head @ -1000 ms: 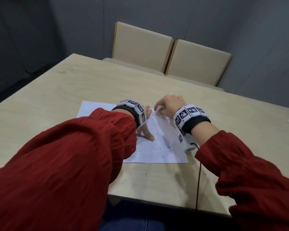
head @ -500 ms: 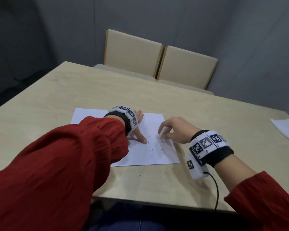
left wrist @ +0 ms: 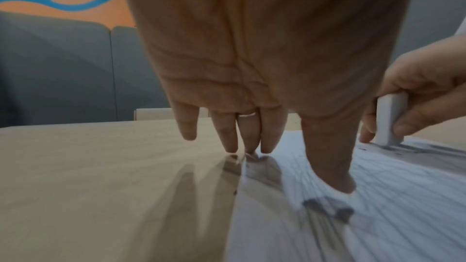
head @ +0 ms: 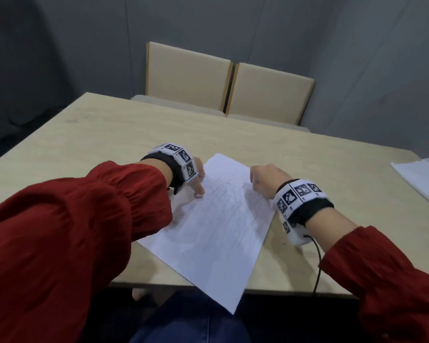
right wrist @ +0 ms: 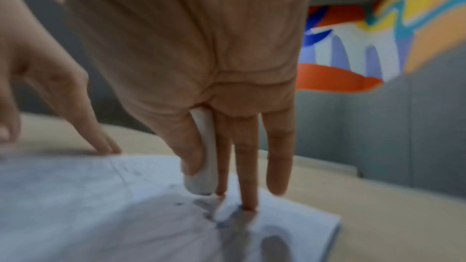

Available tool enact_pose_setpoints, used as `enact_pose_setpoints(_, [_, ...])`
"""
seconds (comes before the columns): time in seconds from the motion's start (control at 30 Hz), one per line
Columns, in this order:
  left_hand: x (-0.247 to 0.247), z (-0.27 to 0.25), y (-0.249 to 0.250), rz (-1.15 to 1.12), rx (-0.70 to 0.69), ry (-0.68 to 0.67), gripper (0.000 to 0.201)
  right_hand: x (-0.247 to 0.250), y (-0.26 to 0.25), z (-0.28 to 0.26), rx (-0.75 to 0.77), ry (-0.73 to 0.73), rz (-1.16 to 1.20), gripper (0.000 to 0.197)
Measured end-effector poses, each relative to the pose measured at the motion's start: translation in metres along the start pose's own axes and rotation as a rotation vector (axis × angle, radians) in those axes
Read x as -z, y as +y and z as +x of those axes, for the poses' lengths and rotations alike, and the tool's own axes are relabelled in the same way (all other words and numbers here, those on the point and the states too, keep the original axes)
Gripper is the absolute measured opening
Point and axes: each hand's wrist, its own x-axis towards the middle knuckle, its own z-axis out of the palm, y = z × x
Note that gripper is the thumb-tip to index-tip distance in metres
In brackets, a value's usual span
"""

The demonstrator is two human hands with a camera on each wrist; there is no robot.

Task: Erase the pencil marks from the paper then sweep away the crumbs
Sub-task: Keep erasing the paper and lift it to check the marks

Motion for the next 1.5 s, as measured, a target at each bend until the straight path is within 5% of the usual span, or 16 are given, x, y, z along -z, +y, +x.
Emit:
enact_pose_setpoints(0.33, [-0.009, 0.008, 0.004, -0.098, -0.04, 0.131, 0.085, 0.001, 0.02, 0.02, -0.008, 0.044, 0.184, 0.021])
enact_pose_setpoints(0.6, [-0.018, 0.016, 0.011, -0.144, -0.118, 0.108, 0.08, 0.018, 0.024, 0.033, 0.055, 0.125, 0.173, 0.022])
enact_pose_setpoints(0.73, [-0.001, 0.016, 0.008, -0.142, -0.11, 0.129, 0.049, 0.018, 0.032, 0.026, 0.066, 0.139, 0.184, 0.02])
enact_pose_setpoints(1.03, [0.017, 0.042, 0.071, -0.184, -0.176, 0.125, 0.103, 0.005, 0.071, 0.022, -0.107, 0.195, 0.262, 0.015])
enact_pose_setpoints(1.33, [0.012, 0.067, 0.129, -0.121, -0.168, 0.017, 0.15, 0.003, 0.065, 0.034, -0.061, 0.192, 0.217, 0.019])
enact_pose_setpoints(1.5, [0.006, 0.069, 0.133, -0.128, -0.167, 0.032, 0.145, -0.002, 0.075, 0.036, -0.073, 0.213, 0.247, 0.016])
